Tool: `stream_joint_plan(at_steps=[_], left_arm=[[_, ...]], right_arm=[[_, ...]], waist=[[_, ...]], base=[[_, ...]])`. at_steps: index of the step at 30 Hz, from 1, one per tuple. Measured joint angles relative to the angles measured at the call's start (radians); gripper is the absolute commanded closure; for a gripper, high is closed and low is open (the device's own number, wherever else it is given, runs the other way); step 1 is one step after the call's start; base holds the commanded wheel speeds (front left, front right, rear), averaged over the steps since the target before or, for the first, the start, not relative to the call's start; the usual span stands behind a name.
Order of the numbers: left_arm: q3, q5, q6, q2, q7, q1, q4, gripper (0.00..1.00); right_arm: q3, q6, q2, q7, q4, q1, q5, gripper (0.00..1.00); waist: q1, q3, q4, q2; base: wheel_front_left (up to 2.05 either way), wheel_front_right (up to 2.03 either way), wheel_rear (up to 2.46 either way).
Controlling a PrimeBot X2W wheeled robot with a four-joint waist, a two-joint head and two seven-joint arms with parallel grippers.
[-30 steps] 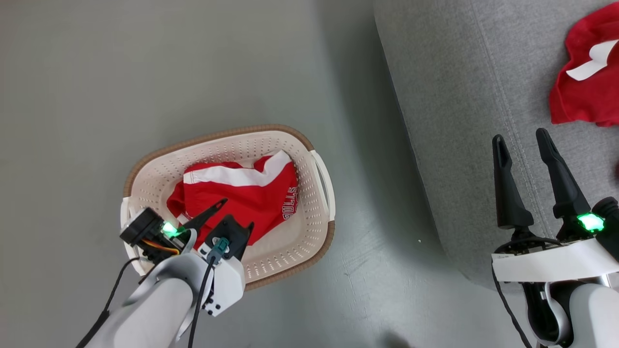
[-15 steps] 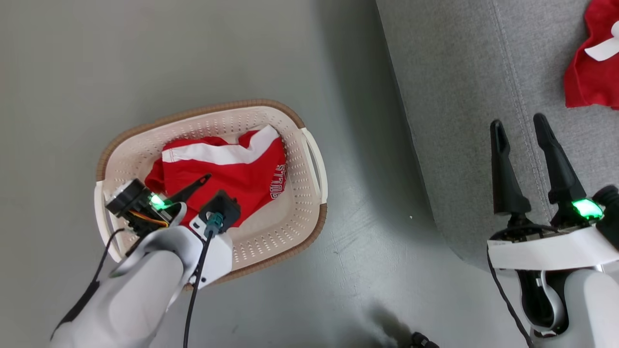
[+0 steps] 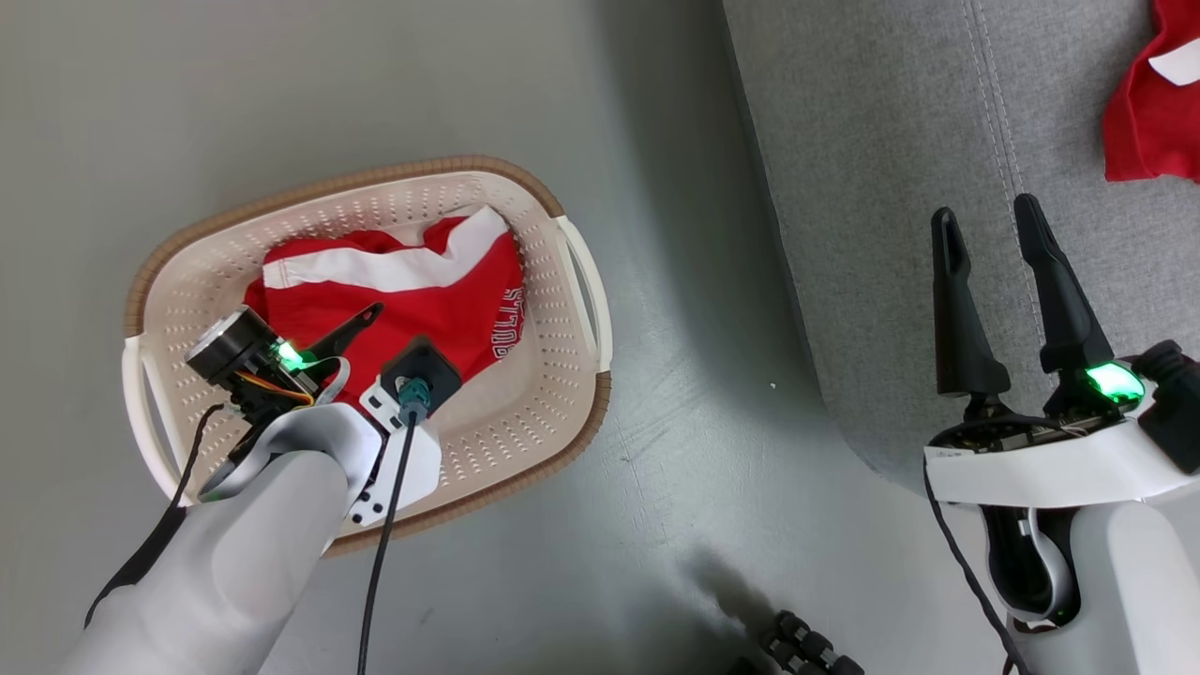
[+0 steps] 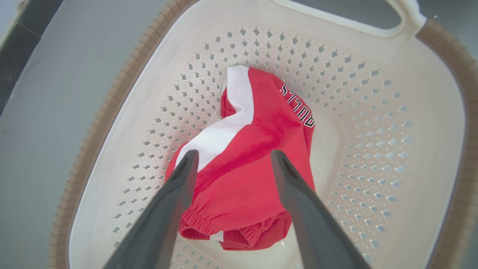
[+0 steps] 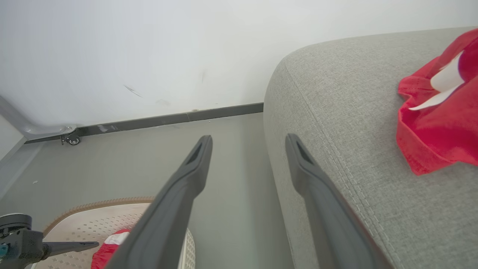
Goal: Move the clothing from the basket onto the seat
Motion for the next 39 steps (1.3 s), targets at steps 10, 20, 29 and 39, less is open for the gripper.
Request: stream_joint_plan(at_steps=[10,20,29,39], left_arm=[[-0.057,0.081,0.01,0.026,0.036,-0.028,0.077,0.0],[-0.093,0.133,0.026,0.037,0.07,-0.051,0.134,0.0],[-0.122,0.186,0.062,0.048,0.087,-0.086,0.179,0.0],[-0.145,0.222,0.08,0.069,0.093,-0.124,0.237,0.0]], right_arm=[[0.032,0.0,0.0,-0.025,0.031,-0.016,0.017,0.0],[0.041,0.0,0.0,-0.04,0.056,-0.04,0.028,0.0],[0.064,0.0,0.0,-0.06,0.076,-0.073,0.042,0.0],[0.077,0.0,0.0,-0.071,0.092,-0.08,0.05,0.0]], waist=[[0.0,0.042,-0.026,0.0],[0.0,0.078,-0.051,0.0],[0.0001,0.108,-0.069,0.0],[0.0,0.139,-0.087,0.0]], base=[[0.0,0.0,0.0],[0.0,0.0,0.0],[0.0,0.0,0.0],[0.0,0.0,0.0]])
